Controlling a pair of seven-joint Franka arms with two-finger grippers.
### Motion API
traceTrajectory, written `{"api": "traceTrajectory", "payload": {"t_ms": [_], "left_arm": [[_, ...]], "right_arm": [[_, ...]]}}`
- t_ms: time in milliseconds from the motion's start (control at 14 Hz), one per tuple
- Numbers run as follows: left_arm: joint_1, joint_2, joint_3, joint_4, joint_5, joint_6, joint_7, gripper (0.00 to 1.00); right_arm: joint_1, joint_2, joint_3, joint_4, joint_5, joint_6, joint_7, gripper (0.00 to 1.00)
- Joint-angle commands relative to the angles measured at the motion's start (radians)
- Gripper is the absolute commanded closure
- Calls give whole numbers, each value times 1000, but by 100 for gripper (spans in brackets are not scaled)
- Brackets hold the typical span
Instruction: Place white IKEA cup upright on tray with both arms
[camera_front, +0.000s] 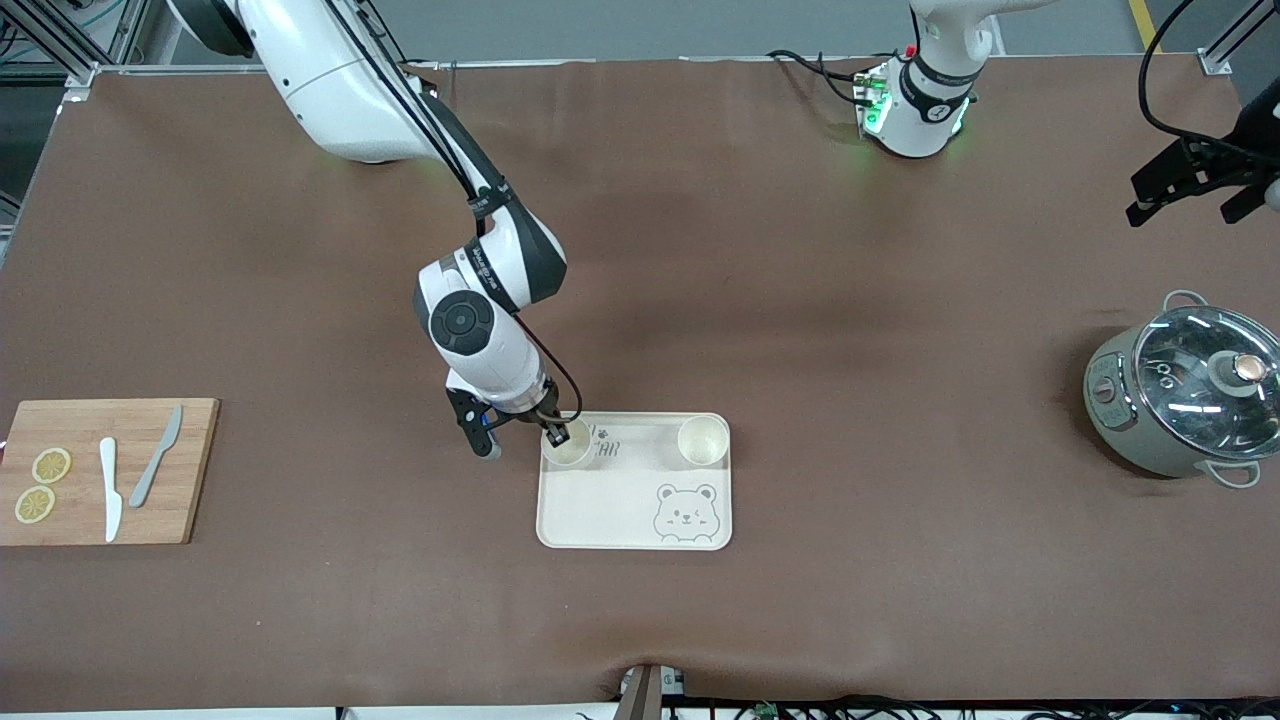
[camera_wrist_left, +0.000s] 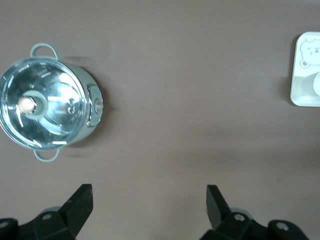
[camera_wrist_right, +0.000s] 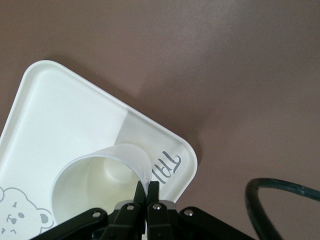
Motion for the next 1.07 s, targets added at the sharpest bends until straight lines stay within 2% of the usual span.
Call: {"api": "traceTrajectory", "payload": {"t_ms": [0, 71, 357, 571, 643, 714, 857, 1000], "left_arm": [[-4, -3, -36, 22, -1, -64, -67, 0], [-4, -3, -50, 22, 1, -65, -84, 0], [-5, -3, -70, 19, -1, -60, -89, 0], [-4, 3, -70, 16, -2, -60, -89, 0], [-4, 4, -70, 17, -2, -58, -89, 0], [-4, 6, -70, 14, -2, -57, -89, 0], [-7, 14, -70, 16, -1, -48, -89, 0], [-8, 15, -82, 19, 7, -46, -89, 0]], "right_arm": [[21, -4, -18, -13, -18, 20, 36, 46], [19, -5, -18, -12, -18, 17, 32, 0], [10, -20, -13, -6, 5, -1, 32, 0], [9, -30, -14, 13, 7, -41, -43, 0], [0, -81, -22, 11, -4, -102, -92, 0], [-25, -109, -19, 39, 8, -224, -161, 0], [-36, -114, -19, 166, 8, -438, -276, 0], [-62, -117, -11, 284, 11, -505, -344, 0]]}}
